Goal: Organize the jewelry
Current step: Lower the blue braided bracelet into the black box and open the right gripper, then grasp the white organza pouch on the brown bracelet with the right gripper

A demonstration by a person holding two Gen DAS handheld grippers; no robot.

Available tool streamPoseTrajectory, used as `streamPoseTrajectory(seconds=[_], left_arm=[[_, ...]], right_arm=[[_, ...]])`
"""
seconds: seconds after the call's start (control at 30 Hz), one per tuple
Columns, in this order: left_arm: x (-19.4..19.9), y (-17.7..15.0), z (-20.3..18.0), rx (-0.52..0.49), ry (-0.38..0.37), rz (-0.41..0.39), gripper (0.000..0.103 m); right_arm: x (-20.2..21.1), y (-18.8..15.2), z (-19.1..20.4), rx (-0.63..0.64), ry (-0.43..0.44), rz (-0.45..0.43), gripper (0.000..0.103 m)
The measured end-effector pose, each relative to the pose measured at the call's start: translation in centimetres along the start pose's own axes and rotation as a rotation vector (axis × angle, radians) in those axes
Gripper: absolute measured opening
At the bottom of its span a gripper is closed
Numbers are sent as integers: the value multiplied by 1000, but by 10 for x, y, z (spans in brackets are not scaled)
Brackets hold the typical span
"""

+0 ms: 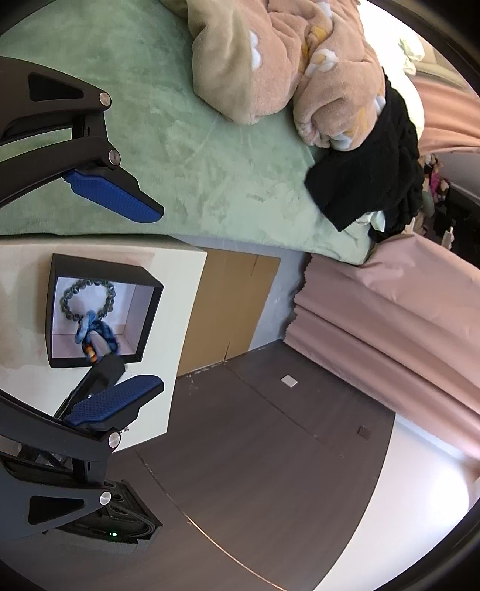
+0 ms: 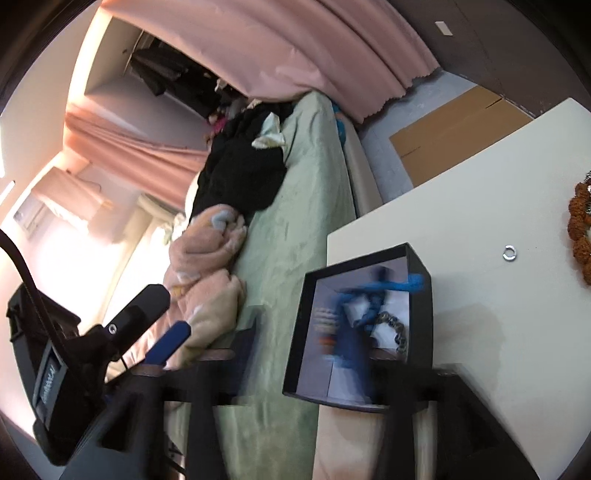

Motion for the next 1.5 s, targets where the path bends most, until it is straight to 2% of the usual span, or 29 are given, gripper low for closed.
streamPoseTrajectory(seconds=[0.03, 0.3, 0.83, 1.3, 1.37, 1.5], left_arm=[[0, 0, 1, 2, 3, 1, 85], [-5, -2, -4, 15, -7, 14, 85], [-26, -26, -44, -21, -51, 68, 85], [-52, -66, -112, -163, -131, 131, 85], [-57, -72, -122, -179, -141, 146, 83], [-66, -86, -135, -187, -163, 192, 74]], right_arm=[[3, 1, -1, 8, -11, -13, 78], [30, 15, -25, -23, -45, -32, 78], [97, 55, -70, -59, -114, -115, 78], [140, 74, -132, -206, -223, -167, 78], [145, 75, -143, -231, -246, -171, 77], [150, 76, -159, -276, -274, -165, 69]])
Point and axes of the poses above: each gripper's, at about its wrist camera, not at the fingertips, and x roughly against the way its jaws point, z to its left, y to its top, the point moved 8 cm from there along -x, roughly the way its jaws point, and after that the axes turned 15 degrees about -z, right-handed, at the moved point
